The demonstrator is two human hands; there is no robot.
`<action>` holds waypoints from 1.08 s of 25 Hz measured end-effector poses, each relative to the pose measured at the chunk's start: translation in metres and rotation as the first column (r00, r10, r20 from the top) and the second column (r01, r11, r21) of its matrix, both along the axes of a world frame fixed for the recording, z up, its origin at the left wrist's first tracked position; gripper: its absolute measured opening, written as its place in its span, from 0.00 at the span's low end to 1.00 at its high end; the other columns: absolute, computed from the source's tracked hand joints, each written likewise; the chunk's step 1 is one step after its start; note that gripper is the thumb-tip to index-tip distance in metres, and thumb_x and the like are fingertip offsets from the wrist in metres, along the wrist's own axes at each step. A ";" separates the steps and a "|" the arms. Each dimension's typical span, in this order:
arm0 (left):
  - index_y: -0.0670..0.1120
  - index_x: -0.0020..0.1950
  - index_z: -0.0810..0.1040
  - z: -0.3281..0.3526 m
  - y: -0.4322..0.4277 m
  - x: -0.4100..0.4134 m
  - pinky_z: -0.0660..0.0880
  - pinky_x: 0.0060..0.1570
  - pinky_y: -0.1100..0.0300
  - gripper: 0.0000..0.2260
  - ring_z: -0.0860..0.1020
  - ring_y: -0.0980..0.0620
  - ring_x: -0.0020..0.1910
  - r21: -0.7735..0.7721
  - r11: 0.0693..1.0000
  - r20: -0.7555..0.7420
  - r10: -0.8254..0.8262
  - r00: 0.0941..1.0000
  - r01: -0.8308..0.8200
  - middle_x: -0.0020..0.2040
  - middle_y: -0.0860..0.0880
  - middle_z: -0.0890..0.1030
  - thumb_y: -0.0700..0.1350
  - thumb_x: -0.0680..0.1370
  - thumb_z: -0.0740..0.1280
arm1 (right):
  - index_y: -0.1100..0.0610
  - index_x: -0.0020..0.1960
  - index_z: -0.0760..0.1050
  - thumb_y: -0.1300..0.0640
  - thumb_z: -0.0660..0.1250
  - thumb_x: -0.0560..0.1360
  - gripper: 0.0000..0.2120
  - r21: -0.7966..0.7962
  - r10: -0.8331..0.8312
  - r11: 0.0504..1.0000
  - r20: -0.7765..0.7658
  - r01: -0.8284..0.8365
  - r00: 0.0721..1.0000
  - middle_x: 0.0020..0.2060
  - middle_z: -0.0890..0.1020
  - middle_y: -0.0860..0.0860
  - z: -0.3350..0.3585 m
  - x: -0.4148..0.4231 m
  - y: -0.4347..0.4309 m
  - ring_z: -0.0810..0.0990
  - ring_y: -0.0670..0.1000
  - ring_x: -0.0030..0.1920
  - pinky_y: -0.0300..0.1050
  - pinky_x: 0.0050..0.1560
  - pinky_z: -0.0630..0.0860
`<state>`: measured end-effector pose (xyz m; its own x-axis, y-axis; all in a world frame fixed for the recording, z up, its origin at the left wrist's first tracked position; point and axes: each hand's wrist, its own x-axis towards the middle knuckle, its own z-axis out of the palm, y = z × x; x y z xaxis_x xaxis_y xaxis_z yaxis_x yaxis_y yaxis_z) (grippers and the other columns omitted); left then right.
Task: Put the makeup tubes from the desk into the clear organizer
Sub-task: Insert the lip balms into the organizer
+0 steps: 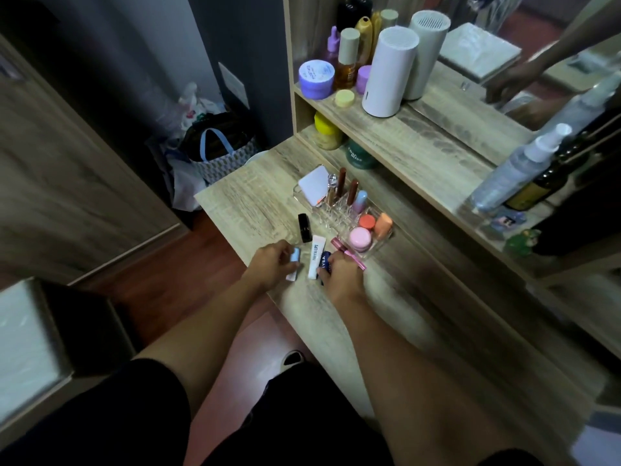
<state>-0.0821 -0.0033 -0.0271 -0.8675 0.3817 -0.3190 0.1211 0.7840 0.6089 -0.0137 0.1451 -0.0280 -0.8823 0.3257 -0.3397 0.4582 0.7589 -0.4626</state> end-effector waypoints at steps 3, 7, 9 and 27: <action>0.41 0.55 0.73 -0.006 0.003 0.007 0.74 0.46 0.52 0.16 0.79 0.41 0.47 0.024 0.999 0.037 0.032 0.999 -0.033 0.47 0.38 0.82 0.43 0.71 0.72 | 0.63 0.59 0.73 0.57 0.65 0.76 0.14 -0.058 -0.117 0.991 0.022 0.118 0.993 0.55 0.81 0.62 -0.006 -0.001 -0.003 0.79 0.60 0.56 0.48 0.52 0.74; 0.43 0.59 0.71 -0.006 0.003 0.005 0.74 0.44 0.54 0.20 0.78 0.42 0.46 0.043 0.994 0.099 0.098 0.990 -0.102 0.46 0.40 0.81 0.43 0.70 0.72 | 0.60 0.62 0.73 0.59 0.67 0.73 0.18 -0.164 -0.220 0.964 -0.035 0.211 0.975 0.53 0.82 0.60 -0.006 0.004 0.000 0.80 0.60 0.55 0.49 0.54 0.75; 0.45 0.61 0.70 -0.001 0.001 0.002 0.73 0.42 0.58 0.23 0.78 0.46 0.41 0.100 0.986 0.120 0.121 0.985 -0.133 0.41 0.46 0.79 0.43 0.69 0.72 | 0.56 0.66 0.71 0.60 0.68 0.71 0.24 -0.258 -0.250 0.943 -0.134 0.210 0.959 0.55 0.82 0.59 -0.002 0.009 0.001 0.79 0.59 0.56 0.52 0.59 0.75; 0.48 0.44 0.72 0.039 0.071 -0.057 0.78 0.46 0.51 0.07 0.81 0.46 0.43 0.328 0.943 -0.173 0.010 0.985 0.048 0.43 0.46 0.82 0.41 0.71 0.69 | 0.60 0.56 0.77 0.66 0.68 0.73 0.11 -0.341 -0.481 0.869 -0.418 0.358 0.771 0.53 0.83 0.56 0.039 -0.026 0.045 0.82 0.48 0.51 0.18 0.35 0.69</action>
<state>-0.1392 0.0682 0.0119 -0.8889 0.4576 -0.0209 0.2584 0.5386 0.8019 -0.0401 0.1901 0.0114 -0.7428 0.6689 -0.0285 0.3806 0.3868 -0.8400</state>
